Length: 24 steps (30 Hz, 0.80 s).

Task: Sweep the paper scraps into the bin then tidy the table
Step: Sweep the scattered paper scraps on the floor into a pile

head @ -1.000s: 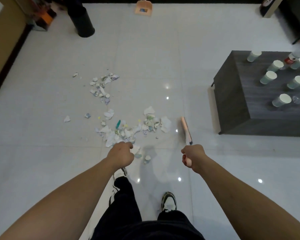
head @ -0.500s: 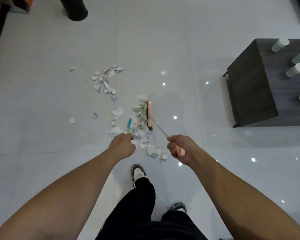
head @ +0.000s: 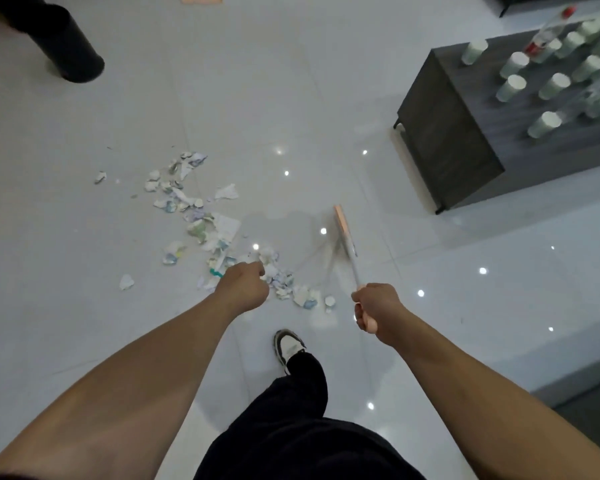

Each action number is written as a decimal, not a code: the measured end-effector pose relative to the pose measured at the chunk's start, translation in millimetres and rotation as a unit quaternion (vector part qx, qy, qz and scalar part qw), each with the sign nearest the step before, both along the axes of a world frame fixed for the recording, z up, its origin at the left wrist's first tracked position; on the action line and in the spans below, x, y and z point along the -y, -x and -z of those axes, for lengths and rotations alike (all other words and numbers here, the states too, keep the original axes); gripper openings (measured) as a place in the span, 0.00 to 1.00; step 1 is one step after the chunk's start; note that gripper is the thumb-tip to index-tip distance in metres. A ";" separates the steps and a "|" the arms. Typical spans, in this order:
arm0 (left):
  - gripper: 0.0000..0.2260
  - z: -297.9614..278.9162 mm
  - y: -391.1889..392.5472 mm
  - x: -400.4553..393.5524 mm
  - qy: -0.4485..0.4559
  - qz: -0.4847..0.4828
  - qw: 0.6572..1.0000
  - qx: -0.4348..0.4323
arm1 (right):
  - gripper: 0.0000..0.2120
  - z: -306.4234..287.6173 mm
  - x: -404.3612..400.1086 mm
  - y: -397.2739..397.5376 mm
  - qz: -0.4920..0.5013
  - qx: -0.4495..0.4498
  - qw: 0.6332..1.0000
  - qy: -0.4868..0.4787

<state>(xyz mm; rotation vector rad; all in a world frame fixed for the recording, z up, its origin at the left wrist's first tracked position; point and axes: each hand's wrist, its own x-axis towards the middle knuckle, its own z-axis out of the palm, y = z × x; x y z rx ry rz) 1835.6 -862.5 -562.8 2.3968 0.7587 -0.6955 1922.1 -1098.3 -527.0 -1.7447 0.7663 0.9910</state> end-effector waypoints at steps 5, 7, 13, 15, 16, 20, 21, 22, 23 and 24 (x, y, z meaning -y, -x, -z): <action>0.20 -9.2 42.0 10.2 -0.001 0.029 0.999 0.017 | 0.05 4.3 35.8 64.1 0.096 -0.016 0.995 0.025; 0.20 -13.3 67.3 12.4 0.003 0.037 0.999 0.005 | 0.07 1.9 36.9 95.6 0.111 -0.031 0.993 0.010; 0.20 -24.2 156.0 3.2 -0.013 0.019 0.999 -0.026 | 0.10 0.2 -17.5 171.8 0.134 -0.091 0.983 -0.085; 0.20 -30.0 184.9 -5.6 -0.025 0.023 0.999 -0.042 | 0.06 -7.3 -33.9 178.0 0.124 -0.100 0.978 -0.138; 0.20 -32.4 195.0 -12.0 -0.031 0.020 0.998 -0.046 | 0.06 -10.2 -38.0 176.0 0.124 -0.104 0.973 -0.162; 0.19 -44.2 222.0 -50.6 -0.058 -0.023 0.997 -0.037 | 0.06 -22.8 -57.8 176.0 0.107 -0.103 0.967 -0.205; 0.19 -46.2 225.9 -59.7 -0.061 -0.028 0.997 -0.031 | 0.05 -25.2 -65.5 180.5 0.094 -0.092 0.972 -0.194; 0.19 -47.9 230.0 -67.6 -0.064 -0.030 0.997 -0.025 | 0.05 -26.8 -74.3 186.6 0.079 -0.079 0.978 -0.176; 0.18 -48.7 234.2 -74.6 -0.065 -0.032 0.997 -0.018 | 0.04 -28.0 -83.8 193.8 0.065 -0.066 0.984 -0.155; 0.18 -48.8 238.9 -81.3 -0.066 -0.034 0.997 -0.010 | 0.05 -28.3 -94.5 201.5 0.057 -0.057 0.988 -0.135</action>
